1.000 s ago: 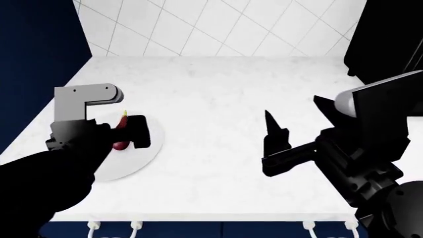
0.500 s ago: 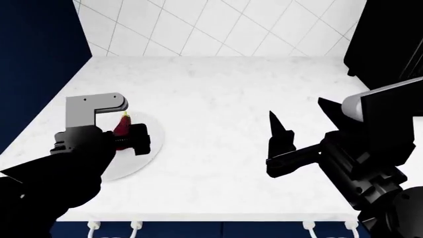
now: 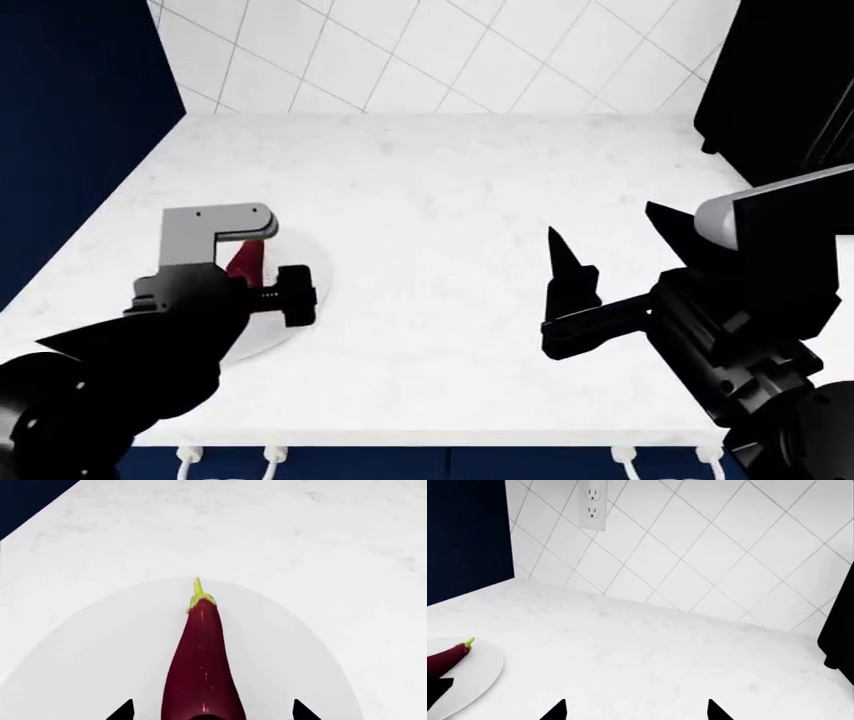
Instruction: Place the eggplant on the top rack of the oven.
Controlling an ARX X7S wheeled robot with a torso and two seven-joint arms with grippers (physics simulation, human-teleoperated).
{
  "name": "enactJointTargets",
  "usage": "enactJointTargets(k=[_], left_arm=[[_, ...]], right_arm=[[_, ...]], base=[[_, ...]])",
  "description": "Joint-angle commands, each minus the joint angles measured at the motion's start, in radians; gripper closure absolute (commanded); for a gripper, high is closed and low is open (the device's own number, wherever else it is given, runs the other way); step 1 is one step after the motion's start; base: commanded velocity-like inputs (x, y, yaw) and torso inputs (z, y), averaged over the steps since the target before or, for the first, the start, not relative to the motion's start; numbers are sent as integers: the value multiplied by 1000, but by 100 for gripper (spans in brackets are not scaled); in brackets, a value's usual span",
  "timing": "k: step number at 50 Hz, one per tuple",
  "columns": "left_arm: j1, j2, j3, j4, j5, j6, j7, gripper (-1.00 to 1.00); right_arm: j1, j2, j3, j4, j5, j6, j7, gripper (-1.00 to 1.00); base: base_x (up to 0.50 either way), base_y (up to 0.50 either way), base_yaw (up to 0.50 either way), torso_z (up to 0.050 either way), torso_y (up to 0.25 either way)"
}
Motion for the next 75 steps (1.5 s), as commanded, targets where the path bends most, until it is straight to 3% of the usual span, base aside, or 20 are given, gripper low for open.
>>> enactJointTargets(k=[1, 3, 4, 24, 32, 40, 62, 75], left_arm=[[4, -2, 12, -28, 1, 12, -4, -100], [2, -3, 10, -20, -2, 14, -9, -100], [-2, -3, 9, -24, -1, 17, -8, 100], [-52, 18, -100, 159, -127, -37, -72, 100], [0, -48, -70, 263, -122, 55, 0, 100], [10, -64, -128, 316, -196, 18, -5, 100], [-9, -62, -173, 348, -283, 2, -45, 100], [9, -75, -175, 350, -315, 7, -47, 100]], right_arm=[[-7, 7, -5, 0, -7, -13, -4, -100], [-9, 9, -4, -2, -11, -15, -8, -100], [-17, 11, -4, -4, -24, -13, -12, -100], [-18, 20, -17, 0, -60, -29, -52, -100], [-1, 21, -32, -23, -85, -27, -60, -100], [55, 27, -67, -34, 6, -33, 36, -100], [114, 97, -106, -103, 197, -100, 243, -100], [116, 101, -116, -108, 200, -108, 257, -100]], base=[[0, 0, 0, 0, 0], [0, 0, 0, 0, 0], [0, 0, 0, 0, 0], [0, 0, 0, 0, 0], [0, 0, 0, 0, 0], [-27, 0, 0, 0, 0], [-500, -12, 0, 0, 0], [-500, 0, 0, 0, 0]])
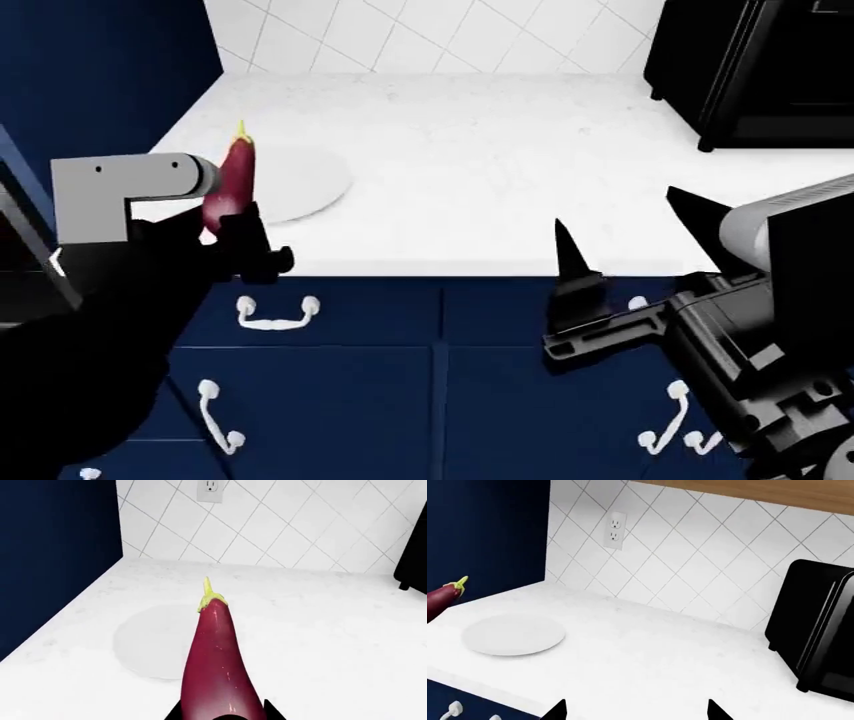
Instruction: Place the eggplant on the top rack of the oven.
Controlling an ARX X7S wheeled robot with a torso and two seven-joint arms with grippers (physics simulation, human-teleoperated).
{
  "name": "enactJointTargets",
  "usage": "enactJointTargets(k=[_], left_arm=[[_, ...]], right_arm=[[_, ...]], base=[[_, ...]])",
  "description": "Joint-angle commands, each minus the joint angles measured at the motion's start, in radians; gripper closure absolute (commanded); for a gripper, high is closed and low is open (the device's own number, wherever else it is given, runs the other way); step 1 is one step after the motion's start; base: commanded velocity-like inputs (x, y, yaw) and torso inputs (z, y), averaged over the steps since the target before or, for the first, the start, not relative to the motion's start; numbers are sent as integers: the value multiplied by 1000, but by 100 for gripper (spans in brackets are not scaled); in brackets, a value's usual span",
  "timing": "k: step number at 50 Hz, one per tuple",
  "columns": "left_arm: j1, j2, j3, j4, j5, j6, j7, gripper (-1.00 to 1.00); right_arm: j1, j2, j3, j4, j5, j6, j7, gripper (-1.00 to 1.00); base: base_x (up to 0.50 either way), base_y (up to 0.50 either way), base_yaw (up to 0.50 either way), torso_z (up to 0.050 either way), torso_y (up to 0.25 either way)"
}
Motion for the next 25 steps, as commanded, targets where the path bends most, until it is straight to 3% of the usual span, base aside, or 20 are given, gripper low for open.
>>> enactJointTargets(k=[1, 9, 16, 25], left_arm=[[9, -10, -13, 7, -36, 7, -8, 100], [-1, -13, -19, 13, -69, 6, -16, 100], [-20, -26, -27, 28, -118, -11, -33, 100], [-75, -80, -67, 45, -335, -79, -79, 100]], right_arm=[[22, 12, -25, -8, 33, -12, 46, -100], [47, 22, -36, -11, 53, -21, 64, -100], [123, 35, -92, 4, 122, -38, 130, -100], [301, 52, -229, 45, 287, -93, 280, -100]], base=[[-500, 0, 0, 0, 0], [-468, 0, 0, 0, 0], [0, 0, 0, 0, 0], [0, 0, 0, 0, 0]])
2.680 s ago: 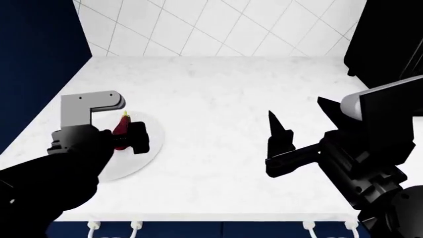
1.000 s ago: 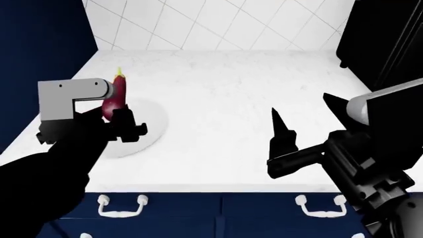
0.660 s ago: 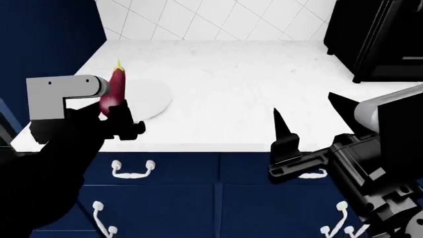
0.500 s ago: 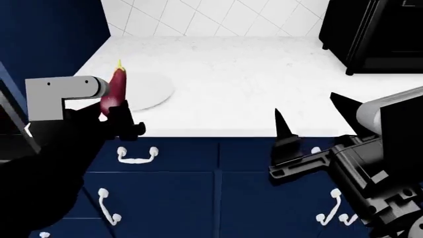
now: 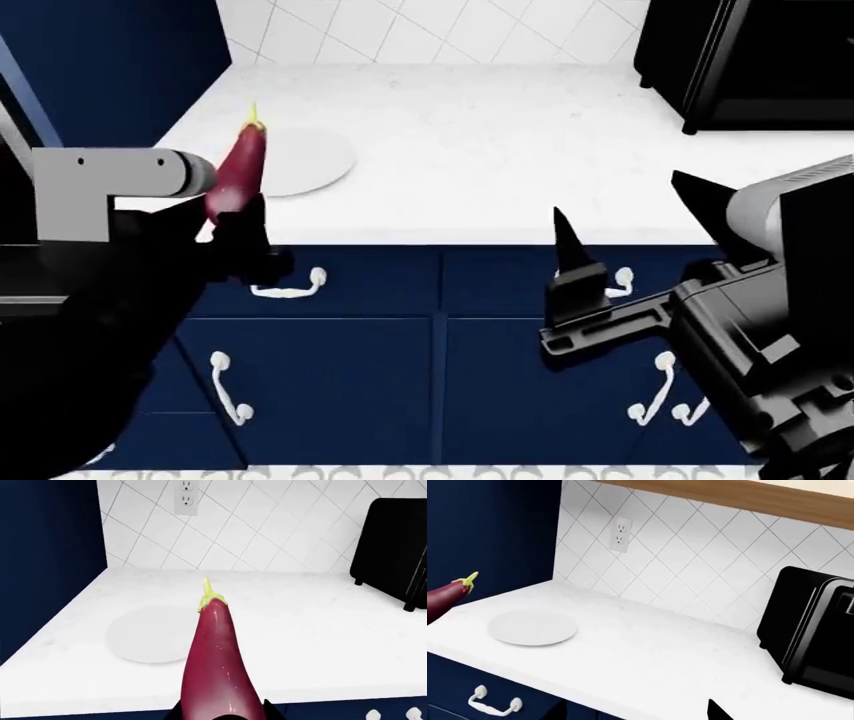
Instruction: Place the eggplant on the top rack of the oven.
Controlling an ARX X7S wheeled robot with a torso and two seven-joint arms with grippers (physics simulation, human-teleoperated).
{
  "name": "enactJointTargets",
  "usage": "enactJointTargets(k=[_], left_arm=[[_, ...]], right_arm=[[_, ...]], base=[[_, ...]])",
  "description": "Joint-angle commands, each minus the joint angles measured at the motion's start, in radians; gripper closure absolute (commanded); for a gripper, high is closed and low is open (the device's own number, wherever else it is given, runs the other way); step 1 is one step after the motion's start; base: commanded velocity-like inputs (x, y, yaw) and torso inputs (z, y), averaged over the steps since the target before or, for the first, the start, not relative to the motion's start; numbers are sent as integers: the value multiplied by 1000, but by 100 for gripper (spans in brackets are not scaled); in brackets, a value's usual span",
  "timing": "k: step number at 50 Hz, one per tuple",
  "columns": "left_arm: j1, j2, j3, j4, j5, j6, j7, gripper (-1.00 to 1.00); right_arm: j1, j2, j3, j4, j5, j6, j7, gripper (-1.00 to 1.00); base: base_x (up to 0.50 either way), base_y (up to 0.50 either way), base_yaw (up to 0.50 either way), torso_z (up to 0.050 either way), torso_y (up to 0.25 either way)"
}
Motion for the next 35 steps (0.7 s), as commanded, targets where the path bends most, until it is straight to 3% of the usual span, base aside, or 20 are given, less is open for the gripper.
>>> enactJointTargets(k=[1, 8, 15, 26, 31, 35], left_arm=[[-55, -51, -51, 3, -265, -56, -105, 100], [-99, -137, -16, -22, -509, -27, -278, 100], [-127, -201, 11, -12, -637, 16, -326, 100], [-106, -213, -4, 13, -613, 8, -273, 100], [-105, -216, -3, 28, -609, 17, -268, 100], [-96, -213, 4, 30, -603, 22, -264, 100]], right_arm=[[150, 15, -106, 23, 149, -67, 136, -100], [255, 57, -204, 30, 255, -127, 258, -100], [361, 134, -321, 14, 302, -222, 271, -100], [405, 135, -430, -7, 285, -267, 253, -100], [446, 162, -471, -26, 297, -286, 258, -100], [388, 187, -449, -47, 254, -307, 214, -100]], base=[[0, 0, 0, 0, 0], [0, 0, 0, 0, 0], [0, 0, 0, 0, 0], [0, 0, 0, 0, 0], [0, 473, 0, 0, 0], [0, 500, 0, 0, 0]])
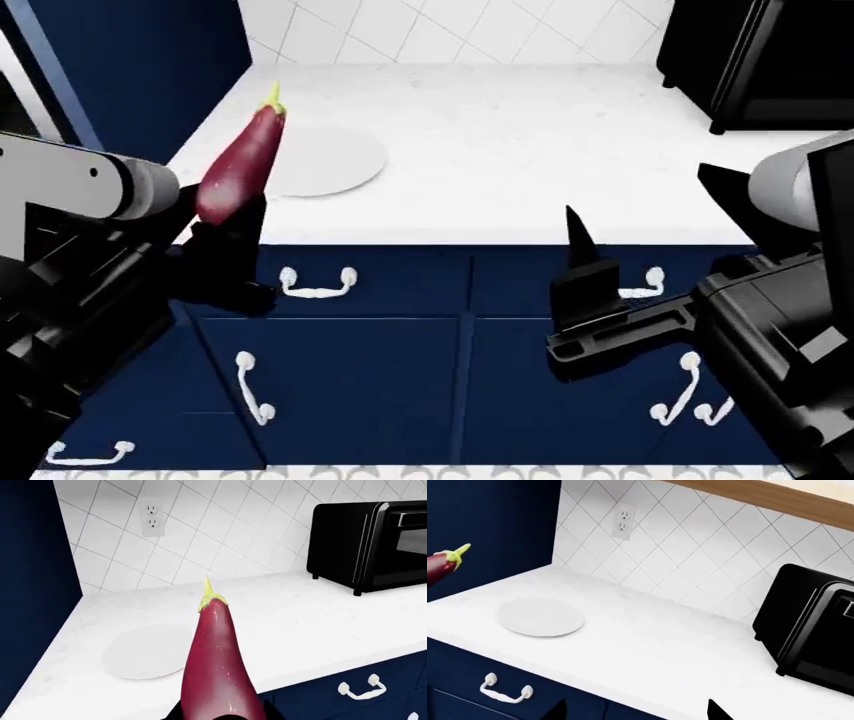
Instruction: Place the eggplant on the top rack of the oven.
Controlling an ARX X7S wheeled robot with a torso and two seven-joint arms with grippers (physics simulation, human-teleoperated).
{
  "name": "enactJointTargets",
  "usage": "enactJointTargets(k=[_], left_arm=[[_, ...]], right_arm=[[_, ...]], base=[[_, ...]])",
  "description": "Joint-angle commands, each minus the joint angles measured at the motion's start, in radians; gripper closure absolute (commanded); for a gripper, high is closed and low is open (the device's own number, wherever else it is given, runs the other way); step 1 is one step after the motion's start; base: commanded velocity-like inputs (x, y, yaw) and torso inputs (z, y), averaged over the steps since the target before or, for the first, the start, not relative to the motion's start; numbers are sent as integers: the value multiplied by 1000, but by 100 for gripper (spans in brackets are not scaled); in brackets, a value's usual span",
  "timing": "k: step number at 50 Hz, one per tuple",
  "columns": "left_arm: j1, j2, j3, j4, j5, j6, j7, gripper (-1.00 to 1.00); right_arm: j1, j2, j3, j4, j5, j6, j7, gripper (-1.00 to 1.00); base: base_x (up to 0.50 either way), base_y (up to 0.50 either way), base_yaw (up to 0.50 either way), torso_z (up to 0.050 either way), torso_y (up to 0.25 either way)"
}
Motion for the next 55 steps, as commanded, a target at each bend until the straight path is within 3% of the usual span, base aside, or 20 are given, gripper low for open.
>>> enactJointTargets(k=[1, 36, 55], left_arm=[[2, -20, 9, 16, -27, 20, -6, 100], [4, -24, 46, 47, 30, 45, 47, 100], [-35, -72, 70, 55, -27, 95, -9, 100]], right_arm=[[3, 49, -48, -34, -17, -56, -31, -100], [-6, 99, -19, -60, -71, -122, -80, -100], [36, 121, -12, -86, -31, -142, -57, -100]], base=[[0, 500, 0, 0, 0], [9, 500, 0, 0, 0], [28, 500, 0, 0, 0]])
